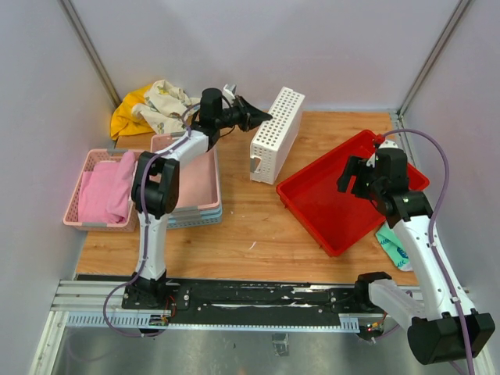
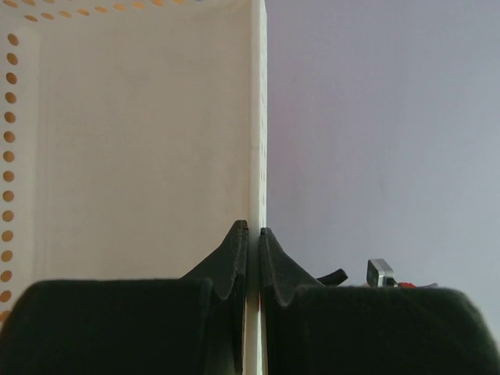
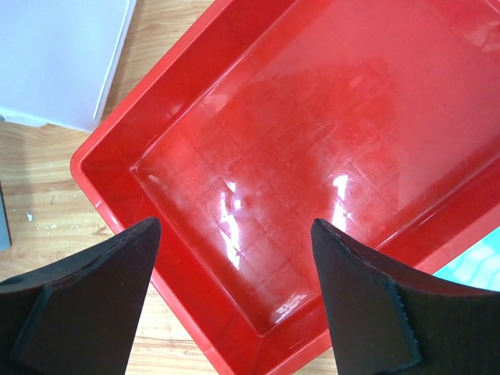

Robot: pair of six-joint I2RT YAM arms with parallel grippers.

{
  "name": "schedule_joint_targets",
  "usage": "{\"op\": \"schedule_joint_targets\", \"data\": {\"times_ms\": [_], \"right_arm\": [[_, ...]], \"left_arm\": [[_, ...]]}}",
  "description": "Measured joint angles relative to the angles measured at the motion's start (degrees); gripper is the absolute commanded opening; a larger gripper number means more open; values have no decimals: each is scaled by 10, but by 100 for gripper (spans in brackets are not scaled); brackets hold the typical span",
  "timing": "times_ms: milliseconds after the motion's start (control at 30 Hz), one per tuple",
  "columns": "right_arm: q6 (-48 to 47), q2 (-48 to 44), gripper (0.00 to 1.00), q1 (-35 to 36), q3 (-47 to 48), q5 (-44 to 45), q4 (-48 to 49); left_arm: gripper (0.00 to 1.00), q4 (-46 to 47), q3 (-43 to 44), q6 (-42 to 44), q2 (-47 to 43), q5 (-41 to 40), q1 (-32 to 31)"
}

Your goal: Turn the large container upside down

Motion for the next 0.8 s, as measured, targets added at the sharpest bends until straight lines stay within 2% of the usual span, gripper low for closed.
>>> {"op": "schedule_joint_targets", "data": {"times_ms": [400,467,800], "right_arm": [[0,0,80,0,0,-1,0],[0,-1,80,0,0,-1,0],[0,-1,80,0,0,-1,0]], "left_arm": [[0,35,-51,-4,14,27,56],[3,29,-50,8,12,28,62],[20,-167,43,167,13,8,76]]}}
